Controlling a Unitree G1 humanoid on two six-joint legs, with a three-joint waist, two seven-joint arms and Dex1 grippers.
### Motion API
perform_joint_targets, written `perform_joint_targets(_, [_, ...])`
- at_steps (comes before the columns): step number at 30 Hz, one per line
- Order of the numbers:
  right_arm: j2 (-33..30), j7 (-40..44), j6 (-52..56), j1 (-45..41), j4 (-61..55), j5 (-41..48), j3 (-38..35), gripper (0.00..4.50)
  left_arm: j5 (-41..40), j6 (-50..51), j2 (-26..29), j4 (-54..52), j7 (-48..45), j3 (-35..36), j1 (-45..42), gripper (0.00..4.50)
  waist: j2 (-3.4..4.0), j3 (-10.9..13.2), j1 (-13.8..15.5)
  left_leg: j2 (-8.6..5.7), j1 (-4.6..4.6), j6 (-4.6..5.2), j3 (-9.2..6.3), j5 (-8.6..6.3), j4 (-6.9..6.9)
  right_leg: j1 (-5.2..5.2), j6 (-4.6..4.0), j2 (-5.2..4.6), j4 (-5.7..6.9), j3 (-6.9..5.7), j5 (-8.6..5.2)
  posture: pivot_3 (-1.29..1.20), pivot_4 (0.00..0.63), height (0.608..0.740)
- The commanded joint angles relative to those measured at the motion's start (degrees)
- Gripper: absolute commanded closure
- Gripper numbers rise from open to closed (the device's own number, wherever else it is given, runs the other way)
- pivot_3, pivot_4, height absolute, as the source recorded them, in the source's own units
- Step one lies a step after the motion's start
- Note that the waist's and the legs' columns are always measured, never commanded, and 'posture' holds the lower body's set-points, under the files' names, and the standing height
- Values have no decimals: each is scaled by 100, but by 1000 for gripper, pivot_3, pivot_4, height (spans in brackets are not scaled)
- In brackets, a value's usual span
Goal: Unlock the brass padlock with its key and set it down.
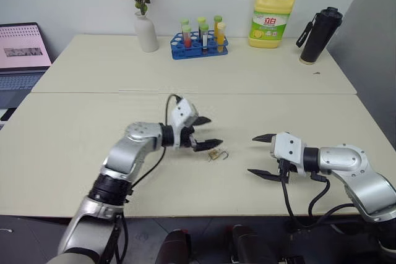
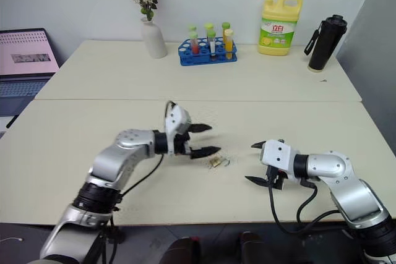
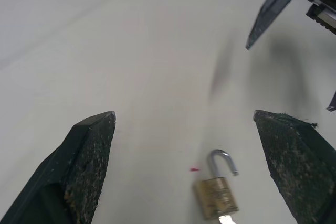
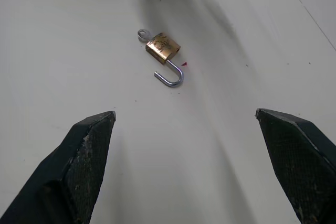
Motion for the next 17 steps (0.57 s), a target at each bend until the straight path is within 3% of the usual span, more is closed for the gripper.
perform_joint_targets(1, [-86, 147, 33, -119, -127, 217, -194, 0, -69, -175, 601, -812, -249, 408, 337, 77, 1, 0, -4, -1, 2, 0, 1, 0, -2, 0, 0, -2, 0, 1, 0, 0, 150, 740])
perform_joint_targets(8, [-341, 731, 20, -226, -31, 742, -356, 0, -221, -374, 1711, -1724, -758, 880, 1496, 77, 0, 1, 23, -2, 2, 0, 3, 0, -2, 1, 0, -12, -4, -2, -1, 0, 150, 740])
perform_joint_targets(13, [-549, 1110, 168, -290, -31, 1082, -442, 0, -687, 115, 2002, -2336, -772, 1311, 2049, 77, -2, 2, 34, 0, 2, 1, 4, 0, 1, 2, 0, -17, -5, -5, -1, 0, 150, 740])
perform_joint_targets(17, [-534, 1080, 147, -338, 33, 1067, -388, 0, -786, -107, 1919, -2309, -747, 1375, 2124, 77, -2, 2, 34, 2, 3, 1, 0, 0, 0, 2, 0, -17, -4, -7, -1, 0, 150, 740])
